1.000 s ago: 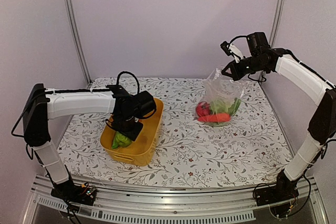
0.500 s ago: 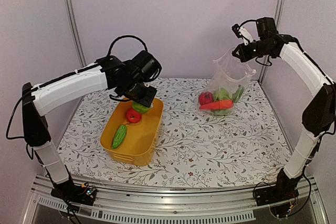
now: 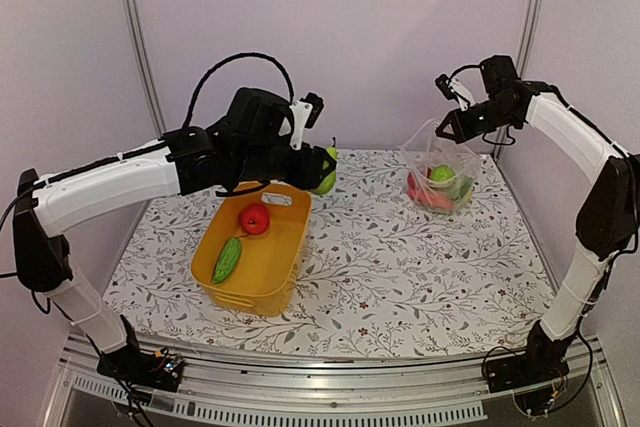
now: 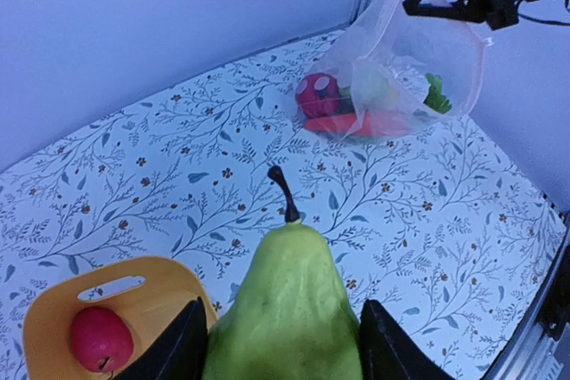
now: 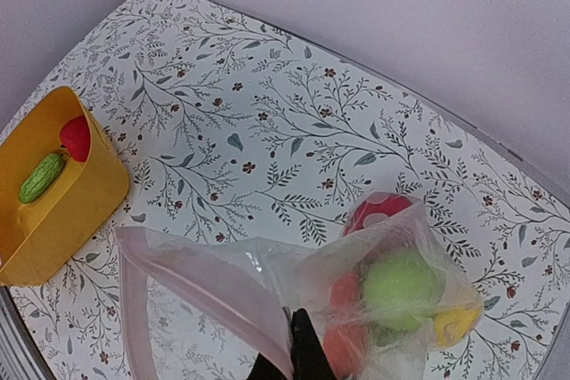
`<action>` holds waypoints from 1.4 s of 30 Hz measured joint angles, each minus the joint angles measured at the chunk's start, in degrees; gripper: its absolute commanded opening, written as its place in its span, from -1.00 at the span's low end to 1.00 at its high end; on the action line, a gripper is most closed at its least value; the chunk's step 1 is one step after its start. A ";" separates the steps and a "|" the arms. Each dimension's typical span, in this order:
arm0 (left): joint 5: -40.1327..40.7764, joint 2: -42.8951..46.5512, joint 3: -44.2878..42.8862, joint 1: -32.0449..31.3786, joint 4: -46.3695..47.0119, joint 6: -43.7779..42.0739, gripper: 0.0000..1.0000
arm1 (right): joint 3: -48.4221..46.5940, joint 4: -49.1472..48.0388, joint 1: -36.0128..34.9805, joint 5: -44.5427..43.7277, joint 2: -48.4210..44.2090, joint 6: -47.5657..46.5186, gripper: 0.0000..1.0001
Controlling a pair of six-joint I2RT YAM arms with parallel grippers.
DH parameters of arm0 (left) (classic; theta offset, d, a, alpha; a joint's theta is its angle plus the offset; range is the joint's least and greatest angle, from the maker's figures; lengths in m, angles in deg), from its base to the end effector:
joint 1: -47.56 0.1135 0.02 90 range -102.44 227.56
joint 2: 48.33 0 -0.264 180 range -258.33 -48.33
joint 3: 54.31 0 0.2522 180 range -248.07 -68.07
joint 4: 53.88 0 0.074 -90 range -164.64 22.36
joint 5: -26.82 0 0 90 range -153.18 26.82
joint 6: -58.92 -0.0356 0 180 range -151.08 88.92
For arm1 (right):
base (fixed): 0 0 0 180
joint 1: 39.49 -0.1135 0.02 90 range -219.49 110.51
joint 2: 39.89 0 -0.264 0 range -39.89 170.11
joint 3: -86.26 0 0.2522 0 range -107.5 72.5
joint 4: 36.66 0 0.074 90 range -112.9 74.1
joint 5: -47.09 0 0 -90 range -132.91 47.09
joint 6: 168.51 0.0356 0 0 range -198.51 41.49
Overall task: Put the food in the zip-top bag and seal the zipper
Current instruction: Place the fake fruit in the zipper food storage bag.
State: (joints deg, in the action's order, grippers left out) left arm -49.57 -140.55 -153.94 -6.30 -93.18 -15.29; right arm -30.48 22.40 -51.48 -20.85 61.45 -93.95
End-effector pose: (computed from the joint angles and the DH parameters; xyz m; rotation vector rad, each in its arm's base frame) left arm 0.2265 -0.2959 0.3525 0.5642 2.0706 -0.4696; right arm 0.3811 0.0946 0.3655 -0.7292 2.1813 0.4170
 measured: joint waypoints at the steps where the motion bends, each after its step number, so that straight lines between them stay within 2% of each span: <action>1: -0.90 0.37 0.66 -0.17 2.60 -0.15 0.01 | 0.68 0.39 -0.26 0.94 -0.02 -0.02 -1.00; 9: -8.87 0.35 3.87 -0.35 21.44 1.01 0.02 | 2.25 1.53 -3.23 4.66 -1.79 -0.22 -1.00; 17: -14.82 -4.74 1.68 -0.52 33.51 4.20 0.01 | 2.23 2.32 -4.72 6.49 -2.75 -0.26 -1.00; 30: -17.88 -16.44 -7.78 -2.93 36.83 5.55 0.00 | 2.23 2.86 -5.60 9.55 -2.75 0.02 -1.00; 39: -17.44 -22.56 -12.24 -3.04 37.13 5.86 0.00 | 2.23 3.45 -5.60 11.39 -2.86 0.28 -1.00; 42: -16.13 -24.46 -13.97 -3.21 36.09 5.57 0.05 | 2.23 3.63 -5.60 11.65 -3.15 0.31 -1.00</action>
State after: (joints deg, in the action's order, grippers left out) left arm -65.70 -165.01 -167.91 -9.52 -57.09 -9.71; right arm -28.25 26.03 -57.08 -9.20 58.30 -93.64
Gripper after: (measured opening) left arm 0.533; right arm 0.003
